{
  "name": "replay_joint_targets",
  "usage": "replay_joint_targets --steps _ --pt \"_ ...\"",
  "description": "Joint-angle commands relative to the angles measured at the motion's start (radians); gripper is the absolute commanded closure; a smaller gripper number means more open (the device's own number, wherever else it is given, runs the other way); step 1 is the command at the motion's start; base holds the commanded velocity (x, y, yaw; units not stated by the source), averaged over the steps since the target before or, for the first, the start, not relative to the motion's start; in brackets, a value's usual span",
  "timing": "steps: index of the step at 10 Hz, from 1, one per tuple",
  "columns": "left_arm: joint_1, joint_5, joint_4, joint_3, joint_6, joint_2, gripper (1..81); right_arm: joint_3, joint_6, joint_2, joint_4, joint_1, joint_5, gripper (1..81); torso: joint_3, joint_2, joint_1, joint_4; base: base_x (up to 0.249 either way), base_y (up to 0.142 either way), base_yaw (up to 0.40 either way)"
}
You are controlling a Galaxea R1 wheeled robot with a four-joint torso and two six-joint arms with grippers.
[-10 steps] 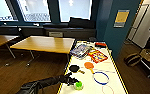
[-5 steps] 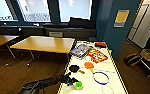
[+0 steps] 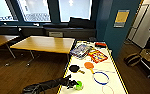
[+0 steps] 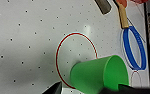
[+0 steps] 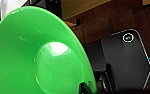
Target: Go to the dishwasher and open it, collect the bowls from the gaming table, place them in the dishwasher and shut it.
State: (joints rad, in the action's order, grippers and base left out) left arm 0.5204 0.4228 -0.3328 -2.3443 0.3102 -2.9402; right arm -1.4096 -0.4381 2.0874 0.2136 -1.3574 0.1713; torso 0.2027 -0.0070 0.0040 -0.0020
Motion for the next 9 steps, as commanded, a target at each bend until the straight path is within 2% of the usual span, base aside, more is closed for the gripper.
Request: replay_joint_targets --steps 1,9 --pt "-0.148 0.037 0.0 0.013 -0.005 -0.011 1.0 0.018 -0.001 -0.05 0.023 0.051 -0.036 81.1 0.0 0.0 0.0 0.0 0.0 0.0 0.0" --pt "-0.084 0.034 0.018 0.003 -0.006 -0.028 1.0 -0.008 -0.005 -0.031 0.021 0.057 -0.045 81.1 0.0 0.0 0.0 0.0 0.0 0.0 0.0"
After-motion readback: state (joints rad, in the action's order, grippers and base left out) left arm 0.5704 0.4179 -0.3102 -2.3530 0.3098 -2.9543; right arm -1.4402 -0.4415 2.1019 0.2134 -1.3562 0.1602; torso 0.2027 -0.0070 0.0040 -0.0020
